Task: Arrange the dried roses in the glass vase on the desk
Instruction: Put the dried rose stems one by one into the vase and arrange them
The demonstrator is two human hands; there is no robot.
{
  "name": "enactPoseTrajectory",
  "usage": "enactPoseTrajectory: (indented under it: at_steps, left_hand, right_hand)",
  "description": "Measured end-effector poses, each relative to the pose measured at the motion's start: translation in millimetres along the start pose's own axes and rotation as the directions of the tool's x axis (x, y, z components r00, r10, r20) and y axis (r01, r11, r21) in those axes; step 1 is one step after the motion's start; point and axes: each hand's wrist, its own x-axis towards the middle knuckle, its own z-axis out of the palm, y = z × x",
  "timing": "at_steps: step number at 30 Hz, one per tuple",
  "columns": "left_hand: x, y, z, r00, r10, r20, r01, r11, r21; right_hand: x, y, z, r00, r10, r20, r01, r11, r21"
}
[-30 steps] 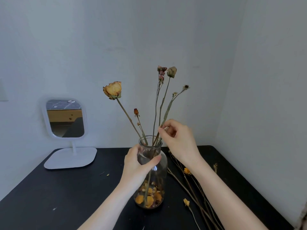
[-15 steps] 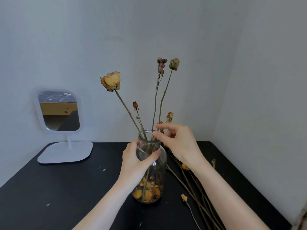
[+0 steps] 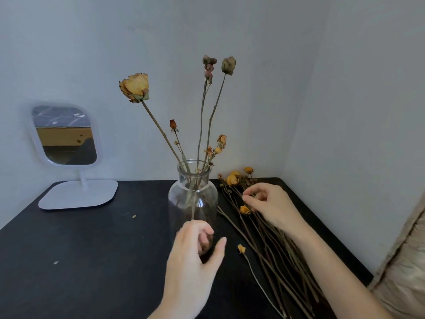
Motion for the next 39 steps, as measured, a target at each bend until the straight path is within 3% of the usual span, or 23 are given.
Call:
enactPoseTrajectory:
  at_steps: [2, 4, 7, 13, 21, 33, 39]
  left_hand:
    - [-7, 5, 14, 0.95, -0.157, 0.271, 0.102, 0.973, 0.205]
    - [-6, 5, 29, 0.833, -0.333, 0.442, 0.143, 0.901, 0.41]
    - [1, 7, 53, 0.73, -0.448, 0.516, 0.122, 0.829, 0.546]
    - [8, 10, 83, 0.663, -0.516, 0.542, 0.068, 0.763, 0.643]
    - [10, 5, 75, 0.693, -0.545, 0.473, 0.115, 0.731, 0.673]
    - [13, -2, 59, 0.678, -0.555, 0.481, 0.086, 0.711, 0.698]
    - [14, -5, 54, 0.81, -0.443, 0.383, 0.134, 0.777, 0.615]
  right_hand:
    - [-3, 19, 4, 0.984, 0.102, 0.149, -0.079, 0.986, -0.15]
    - [-9, 34, 10, 0.949, 0.188, 0.254, -0.117, 0.956, -0.269]
    - [-18, 50, 19, 0.918, 0.268, 0.291, -0.153, 0.918, -0.365]
    - [-23, 57, 26, 0.899, 0.345, 0.271, -0.196, 0.868, -0.455]
    - [-20, 61, 37, 0.888, 0.39, 0.243, -0.232, 0.838, -0.494]
    - [-17, 60, 35, 0.914, 0.369, 0.166, -0.292, 0.886, -0.361]
    - [-14, 57, 23, 0.935, 0.321, 0.147, -0.299, 0.942, -0.154]
